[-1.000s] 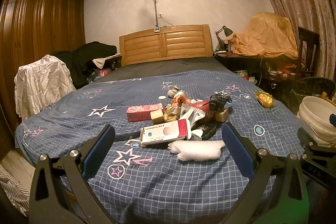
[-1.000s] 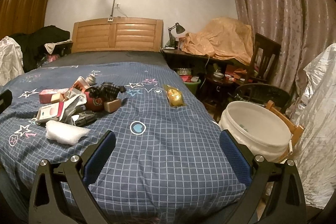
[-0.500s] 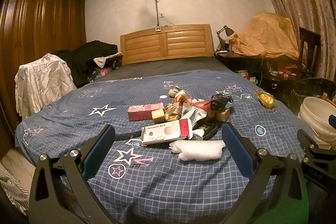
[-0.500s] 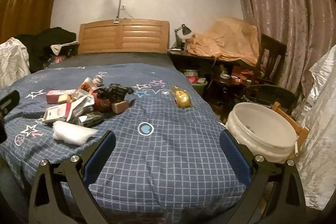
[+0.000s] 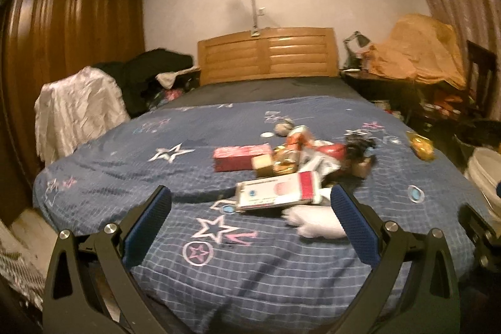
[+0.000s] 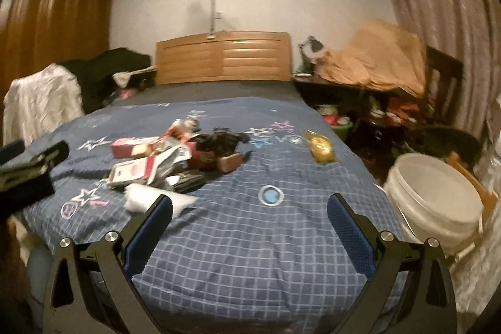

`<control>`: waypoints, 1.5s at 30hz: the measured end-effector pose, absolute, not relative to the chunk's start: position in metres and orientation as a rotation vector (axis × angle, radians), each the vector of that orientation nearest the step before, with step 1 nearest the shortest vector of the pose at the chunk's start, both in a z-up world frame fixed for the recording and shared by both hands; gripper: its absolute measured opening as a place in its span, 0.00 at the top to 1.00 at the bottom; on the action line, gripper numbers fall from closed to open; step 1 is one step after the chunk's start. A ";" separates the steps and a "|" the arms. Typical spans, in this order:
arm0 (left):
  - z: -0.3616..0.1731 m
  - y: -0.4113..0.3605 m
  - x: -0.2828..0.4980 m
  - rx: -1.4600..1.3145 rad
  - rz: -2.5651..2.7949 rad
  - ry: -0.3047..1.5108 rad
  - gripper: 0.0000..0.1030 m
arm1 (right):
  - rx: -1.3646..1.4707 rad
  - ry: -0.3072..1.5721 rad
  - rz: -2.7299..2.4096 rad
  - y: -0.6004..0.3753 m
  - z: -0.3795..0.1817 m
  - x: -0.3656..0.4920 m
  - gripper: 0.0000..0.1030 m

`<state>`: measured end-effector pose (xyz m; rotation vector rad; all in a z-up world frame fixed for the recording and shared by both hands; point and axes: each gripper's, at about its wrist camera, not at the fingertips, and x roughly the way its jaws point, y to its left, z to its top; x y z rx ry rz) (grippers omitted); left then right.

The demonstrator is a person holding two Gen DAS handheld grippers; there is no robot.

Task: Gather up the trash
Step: 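Grasp the white foam sleeve with the right tool while the left tool grasps the medicine box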

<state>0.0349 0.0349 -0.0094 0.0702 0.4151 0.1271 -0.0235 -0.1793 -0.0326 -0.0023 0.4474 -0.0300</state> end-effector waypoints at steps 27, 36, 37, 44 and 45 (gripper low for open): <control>-0.048 0.098 0.153 0.252 -0.381 0.717 0.15 | -0.534 0.768 0.676 -0.070 -0.096 0.142 0.08; -0.071 0.081 0.227 0.433 -0.659 0.807 0.15 | -0.502 0.823 0.764 -0.079 -0.106 0.139 0.41; -0.073 0.078 0.230 0.452 -0.713 0.810 0.15 | -0.484 0.816 0.765 -0.083 -0.102 0.133 0.41; -0.089 0.057 0.238 0.613 -0.853 0.828 0.15 | -0.131 0.801 0.730 -0.142 -0.068 0.104 0.41; -0.090 0.053 0.241 0.635 -0.860 0.828 0.15 | -0.090 0.802 0.721 -0.148 -0.067 0.103 0.41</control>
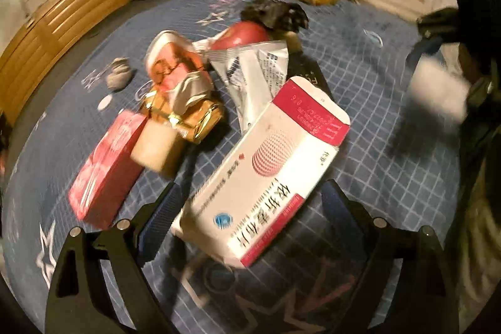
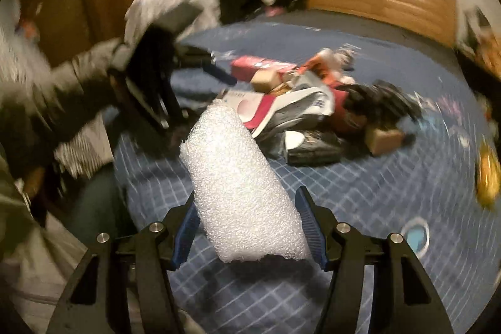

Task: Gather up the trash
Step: 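Grasp the white foam sleeve with the right tool while the left tool grasps the medicine box, then carry the foam sleeve and medicine box over the white bucket with both tools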

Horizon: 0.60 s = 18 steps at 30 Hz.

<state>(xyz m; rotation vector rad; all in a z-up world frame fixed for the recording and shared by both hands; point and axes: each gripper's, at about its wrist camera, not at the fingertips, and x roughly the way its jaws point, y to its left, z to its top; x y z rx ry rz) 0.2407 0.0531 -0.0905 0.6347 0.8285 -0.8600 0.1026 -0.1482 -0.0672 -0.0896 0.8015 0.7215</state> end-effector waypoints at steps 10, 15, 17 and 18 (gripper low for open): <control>-0.116 0.044 0.255 0.679 -0.901 0.872 0.32 | 0.056 0.832 0.638 -0.171 -0.082 0.102 0.40; -0.099 0.059 0.245 0.539 -0.836 0.907 0.38 | 0.077 0.825 0.618 -0.171 -0.088 0.100 0.40; -0.091 0.065 0.234 0.491 -0.812 0.906 0.38 | 0.095 0.821 0.612 -0.173 -0.090 0.098 0.40; -0.085 0.069 0.229 0.468 -0.805 0.903 0.39 | 0.105 0.818 0.604 -0.174 -0.091 0.097 0.40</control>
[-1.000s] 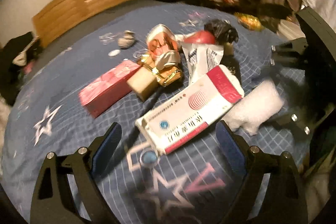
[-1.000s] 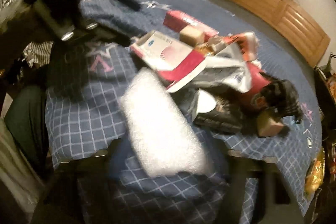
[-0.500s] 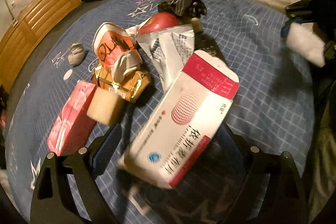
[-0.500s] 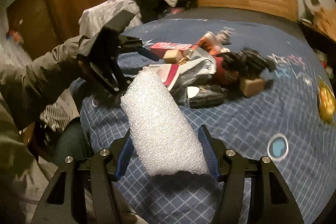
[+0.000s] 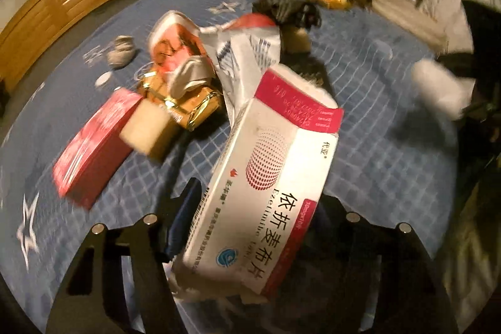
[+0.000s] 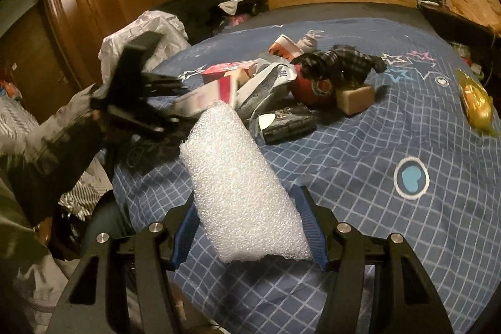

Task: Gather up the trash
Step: 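Carry the foam sleeve and medicine box over the white bucket with both tools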

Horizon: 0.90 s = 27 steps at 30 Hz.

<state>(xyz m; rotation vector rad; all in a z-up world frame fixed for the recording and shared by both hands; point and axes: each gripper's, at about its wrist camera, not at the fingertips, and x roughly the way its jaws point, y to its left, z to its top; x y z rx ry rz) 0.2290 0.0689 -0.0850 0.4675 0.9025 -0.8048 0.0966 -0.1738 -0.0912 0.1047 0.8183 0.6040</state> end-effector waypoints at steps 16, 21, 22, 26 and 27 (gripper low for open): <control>-0.056 0.084 0.175 0.070 -0.345 0.917 0.50 | 0.197 0.830 0.413 -0.176 -0.104 0.082 0.40; -0.057 0.080 0.165 -0.085 -0.289 0.932 0.51 | 0.193 0.794 0.386 -0.179 -0.095 0.071 0.40; -0.056 0.075 0.163 -0.098 -0.279 0.940 0.52 | 0.196 0.792 0.380 -0.181 -0.094 0.069 0.40; -0.050 0.052 0.160 -0.069 -0.254 0.943 0.52 | 0.210 0.783 0.351 -0.187 -0.092 0.065 0.40; -0.049 0.047 0.159 -0.067 -0.249 0.947 0.52 | 0.212 0.779 0.348 -0.188 -0.091 0.064 0.40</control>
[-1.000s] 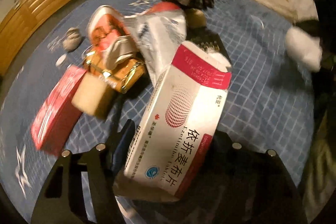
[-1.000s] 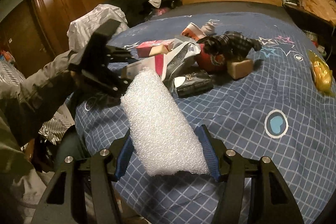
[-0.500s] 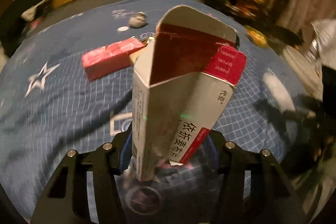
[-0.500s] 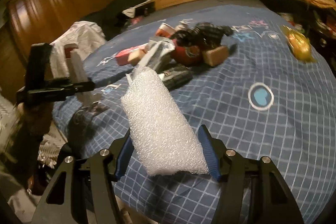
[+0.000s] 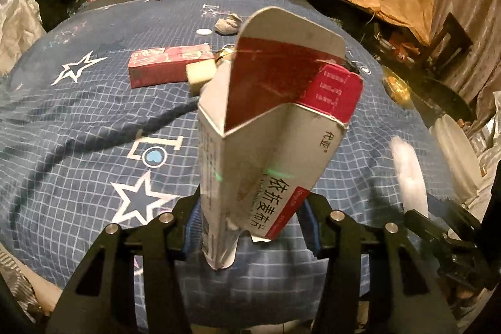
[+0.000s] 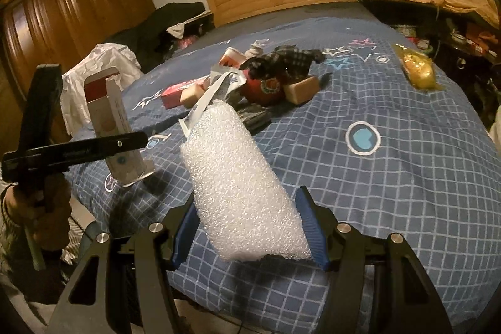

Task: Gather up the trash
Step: 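Carry the foam sleeve and medicine box over the white bucket with both tools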

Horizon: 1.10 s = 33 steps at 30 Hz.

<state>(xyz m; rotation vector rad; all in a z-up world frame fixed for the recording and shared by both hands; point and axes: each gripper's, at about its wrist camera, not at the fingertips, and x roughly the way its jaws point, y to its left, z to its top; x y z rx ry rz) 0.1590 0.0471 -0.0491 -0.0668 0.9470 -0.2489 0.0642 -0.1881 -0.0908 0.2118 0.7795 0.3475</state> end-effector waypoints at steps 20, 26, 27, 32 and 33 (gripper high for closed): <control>-0.033 -0.039 0.146 0.072 -0.318 0.900 0.52 | 0.300 0.741 0.212 -0.239 -0.064 0.049 0.40; -0.007 -0.095 0.154 0.120 -0.381 0.838 0.52 | 0.319 0.672 0.087 -0.297 -0.036 0.037 0.40; -0.003 -0.105 0.155 0.127 -0.392 0.828 0.52 | 0.321 0.662 0.062 -0.310 -0.031 0.033 0.40; 0.019 -0.170 0.159 0.180 -0.473 0.774 0.52 | 0.340 0.639 -0.057 -0.378 -0.014 0.015 0.40; 0.024 -0.187 0.161 0.188 -0.496 0.765 0.52 | 0.341 0.635 -0.080 -0.391 -0.010 0.011 0.40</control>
